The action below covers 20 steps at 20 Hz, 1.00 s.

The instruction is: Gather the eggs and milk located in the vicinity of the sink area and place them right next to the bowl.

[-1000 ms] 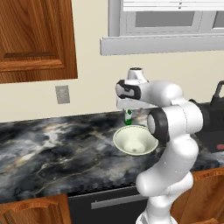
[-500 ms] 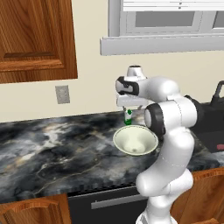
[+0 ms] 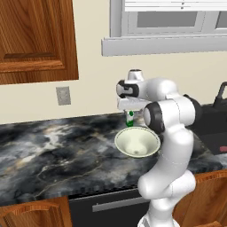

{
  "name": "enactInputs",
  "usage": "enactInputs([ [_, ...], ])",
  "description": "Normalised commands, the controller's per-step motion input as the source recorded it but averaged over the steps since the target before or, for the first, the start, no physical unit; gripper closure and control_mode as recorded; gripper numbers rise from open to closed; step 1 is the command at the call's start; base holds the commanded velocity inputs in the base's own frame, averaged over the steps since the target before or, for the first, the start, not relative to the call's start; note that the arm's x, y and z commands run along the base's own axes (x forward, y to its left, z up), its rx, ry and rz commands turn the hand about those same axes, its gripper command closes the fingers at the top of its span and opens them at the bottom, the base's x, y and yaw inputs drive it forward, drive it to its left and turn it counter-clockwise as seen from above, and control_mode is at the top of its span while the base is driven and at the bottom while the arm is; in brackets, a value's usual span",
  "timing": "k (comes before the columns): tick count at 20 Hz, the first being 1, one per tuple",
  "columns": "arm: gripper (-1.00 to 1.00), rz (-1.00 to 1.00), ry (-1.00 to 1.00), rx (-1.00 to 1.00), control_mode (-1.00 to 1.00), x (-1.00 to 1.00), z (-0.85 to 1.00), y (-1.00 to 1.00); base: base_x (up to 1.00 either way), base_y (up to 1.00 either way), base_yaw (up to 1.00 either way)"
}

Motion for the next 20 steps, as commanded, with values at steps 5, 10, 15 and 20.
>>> enactInputs([
  [5, -1.00, 0.00, 0.00, 0.00, -1.00, 0.27, -0.16, 0.00, 0.00, 0.00, 0.00],
  [10, -1.00, 0.00, 0.02, 0.00, -1.00, 0.38, 0.00, 0.00, 0.00, 0.00, 0.00],
  [15, -1.00, 0.00, 0.01, 0.00, -1.00, 0.38, 0.00, 0.00, 0.00, 0.00, 0.00],
  [20, -1.00, 0.00, 0.00, 0.00, -1.00, 0.27, -0.01, 0.00, 0.00, 0.00, 0.00],
])
